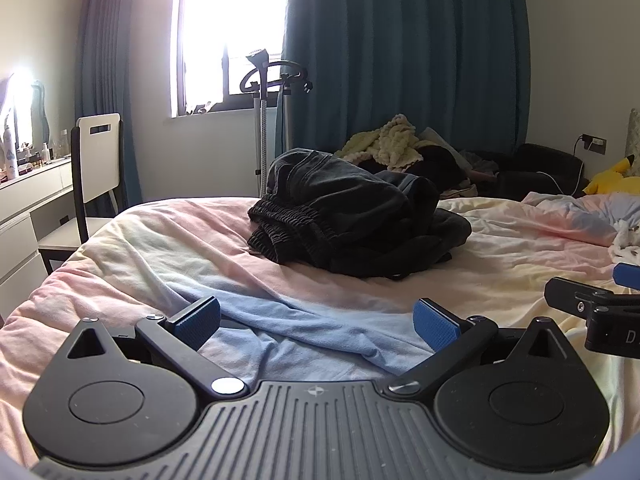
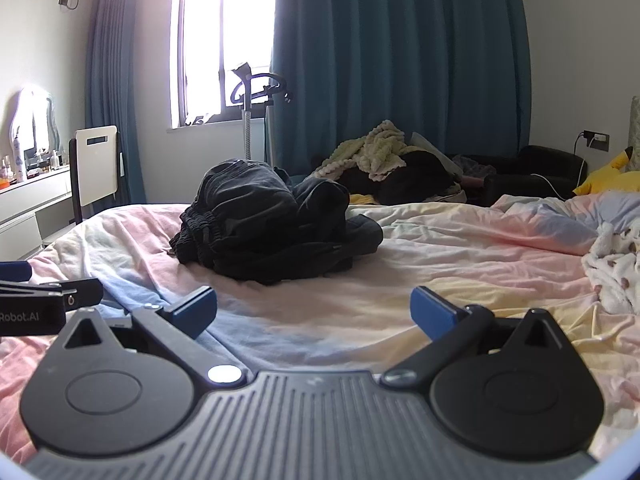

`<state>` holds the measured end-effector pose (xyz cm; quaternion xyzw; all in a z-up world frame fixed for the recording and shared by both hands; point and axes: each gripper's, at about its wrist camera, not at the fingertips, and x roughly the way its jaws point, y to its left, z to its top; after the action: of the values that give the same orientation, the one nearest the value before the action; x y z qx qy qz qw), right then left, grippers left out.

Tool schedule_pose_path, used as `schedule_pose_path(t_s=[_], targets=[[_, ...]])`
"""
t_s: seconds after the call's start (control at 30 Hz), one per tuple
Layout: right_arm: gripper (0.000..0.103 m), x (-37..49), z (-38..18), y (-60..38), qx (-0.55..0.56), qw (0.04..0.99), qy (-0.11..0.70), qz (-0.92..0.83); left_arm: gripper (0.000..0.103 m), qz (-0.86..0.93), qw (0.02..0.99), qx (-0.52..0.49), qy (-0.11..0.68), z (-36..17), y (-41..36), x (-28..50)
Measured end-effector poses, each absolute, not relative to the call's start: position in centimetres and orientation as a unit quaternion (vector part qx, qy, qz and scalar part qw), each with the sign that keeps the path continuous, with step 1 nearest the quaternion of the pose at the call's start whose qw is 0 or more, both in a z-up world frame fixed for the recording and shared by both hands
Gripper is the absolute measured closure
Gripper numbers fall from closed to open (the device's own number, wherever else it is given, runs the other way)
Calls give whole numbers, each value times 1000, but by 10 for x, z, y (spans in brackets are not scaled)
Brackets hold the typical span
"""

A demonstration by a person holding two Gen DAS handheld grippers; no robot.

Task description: Fold clothes

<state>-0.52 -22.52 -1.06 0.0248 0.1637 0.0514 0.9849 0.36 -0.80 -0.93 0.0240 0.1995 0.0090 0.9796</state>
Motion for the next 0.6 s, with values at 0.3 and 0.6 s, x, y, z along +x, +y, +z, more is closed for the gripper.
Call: schedule_pose_path(t_s=[0.3, 0.6], targets=[[0, -7, -24, -224, 33, 984, 171, 23, 0, 32, 975, 56, 210, -10, -9, 25], [0, 9, -31, -244, 95, 978, 185, 14, 0, 21, 964, 152, 217, -16, -39, 106]])
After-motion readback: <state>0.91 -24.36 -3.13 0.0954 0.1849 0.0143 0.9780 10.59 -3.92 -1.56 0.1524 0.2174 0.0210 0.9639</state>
